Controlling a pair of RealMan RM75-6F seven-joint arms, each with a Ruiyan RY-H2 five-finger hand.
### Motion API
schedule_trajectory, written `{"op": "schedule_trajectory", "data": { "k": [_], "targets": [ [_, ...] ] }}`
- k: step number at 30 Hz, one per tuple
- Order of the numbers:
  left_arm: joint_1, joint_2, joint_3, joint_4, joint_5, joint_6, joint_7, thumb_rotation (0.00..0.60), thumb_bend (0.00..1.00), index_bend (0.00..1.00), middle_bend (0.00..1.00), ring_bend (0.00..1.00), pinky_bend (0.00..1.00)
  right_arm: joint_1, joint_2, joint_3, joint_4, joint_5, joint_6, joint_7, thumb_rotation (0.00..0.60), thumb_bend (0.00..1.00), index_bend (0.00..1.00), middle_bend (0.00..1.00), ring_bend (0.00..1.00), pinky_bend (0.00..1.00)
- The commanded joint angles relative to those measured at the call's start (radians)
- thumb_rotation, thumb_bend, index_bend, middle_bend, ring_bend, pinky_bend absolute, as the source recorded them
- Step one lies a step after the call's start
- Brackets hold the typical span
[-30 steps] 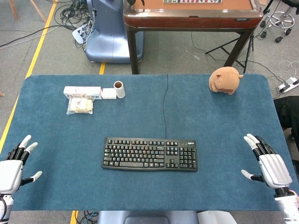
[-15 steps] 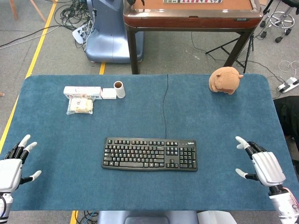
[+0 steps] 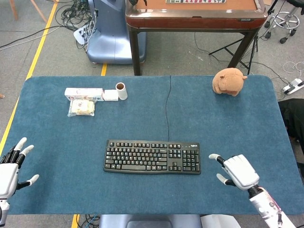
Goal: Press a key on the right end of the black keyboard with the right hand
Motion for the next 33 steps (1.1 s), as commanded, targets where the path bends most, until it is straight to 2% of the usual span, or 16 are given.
{"op": "schedule_trajectory", "data": {
  "k": [1,6,14,22,33],
  "targets": [
    [0.001,0.004,-0.005,0.001,-0.011,-0.003,-0.005,0.6,0.08,0.19,0.02,0.08,0.2,0.033,-0.037,-0.002,0.0,0.021,-0.058,-0.045,0.6,0.36,0.36,1.0,0.94,0.87],
    [0.001,0.011,-0.011,0.004,-0.03,-0.013,-0.011,0.6,0.08,0.19,0.02,0.08,0.2,0.071,-0.079,-0.005,0.013,0.052,-0.131,-0.086,0.6,0.5,0.36,1.0,0.96,0.91],
    [0.002,0.017,-0.019,0.004,-0.044,-0.016,-0.023,0.6,0.08,0.19,0.02,0.08,0.2,0.112,-0.135,-0.007,0.048,0.102,-0.202,-0.157,0.6,0.67,0.38,1.0,0.99,0.97],
    [0.001,0.014,-0.02,0.011,-0.052,-0.026,-0.023,0.6,0.08,0.19,0.02,0.08,0.21,0.141,-0.172,-0.002,0.047,0.202,-0.257,-0.26,0.6,0.99,0.38,1.0,1.0,1.0],
    [-0.001,0.014,-0.025,0.017,-0.069,-0.038,-0.028,0.6,0.08,0.19,0.02,0.08,0.21,0.183,-0.22,0.003,0.055,0.294,-0.287,-0.341,0.6,1.0,0.38,1.0,1.0,1.0]
  ]
}}
